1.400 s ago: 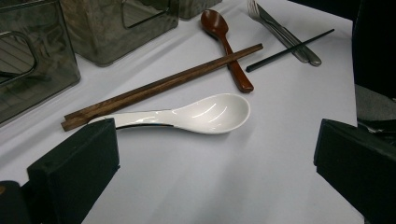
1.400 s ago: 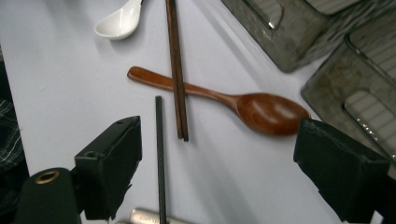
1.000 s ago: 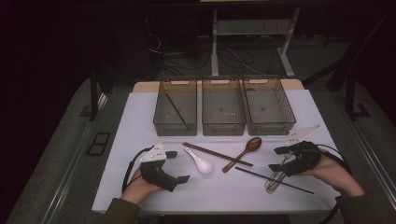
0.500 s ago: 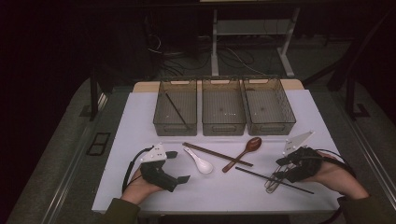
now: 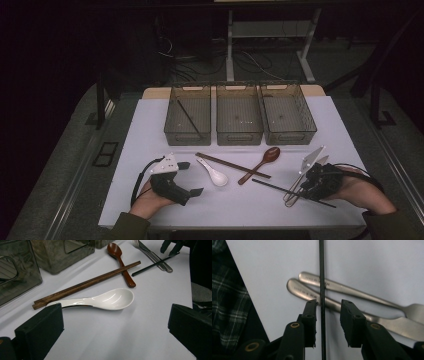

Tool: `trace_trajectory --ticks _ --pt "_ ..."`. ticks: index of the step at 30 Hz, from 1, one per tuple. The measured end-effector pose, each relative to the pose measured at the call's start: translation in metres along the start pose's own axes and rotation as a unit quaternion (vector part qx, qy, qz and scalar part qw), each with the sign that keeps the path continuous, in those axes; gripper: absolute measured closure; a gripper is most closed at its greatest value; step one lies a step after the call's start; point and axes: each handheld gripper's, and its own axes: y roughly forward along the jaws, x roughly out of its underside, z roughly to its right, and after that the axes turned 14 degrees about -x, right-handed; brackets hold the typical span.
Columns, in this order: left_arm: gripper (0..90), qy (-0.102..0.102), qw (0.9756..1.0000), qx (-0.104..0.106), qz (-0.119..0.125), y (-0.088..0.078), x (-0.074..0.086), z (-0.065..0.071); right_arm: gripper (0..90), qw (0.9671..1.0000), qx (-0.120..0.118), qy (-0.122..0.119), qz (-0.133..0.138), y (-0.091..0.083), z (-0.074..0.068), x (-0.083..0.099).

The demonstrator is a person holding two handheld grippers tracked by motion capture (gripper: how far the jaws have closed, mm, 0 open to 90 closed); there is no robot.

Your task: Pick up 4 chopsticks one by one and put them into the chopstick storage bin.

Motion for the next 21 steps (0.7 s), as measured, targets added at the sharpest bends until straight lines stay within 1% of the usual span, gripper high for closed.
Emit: trace_trajectory --ticks 4,7,14,16,21 --pt "0.0 0.000 1.0000 0.000 -0.001 0.000 0.000 0.000 68.6 0.9999 -0.006 0.002 -0.014 0.003 0.001 0.003" --pt "0.0 0.001 1.0000 0.000 -0.001 0.000 0.000 0.000 70.3 0.9996 -0.009 0.007 -0.025 0.007 0.002 0.005" --pt "0.0 0.002 1.0000 0.000 -0.002 0.000 0.000 0.000 76.2 0.9988 -0.019 0.007 -0.045 0.015 0.005 0.006" --pt "0.0 0.002 1.0000 0.000 -0.002 0.000 0.000 0.000 79.3 0.9988 -0.015 0.005 -0.046 0.016 0.004 0.006" --pt "0.0 0.002 1.0000 -0.001 -0.001 0.000 0.000 0.000 84.2 0.9986 -0.019 0.001 -0.048 0.016 0.005 0.007"
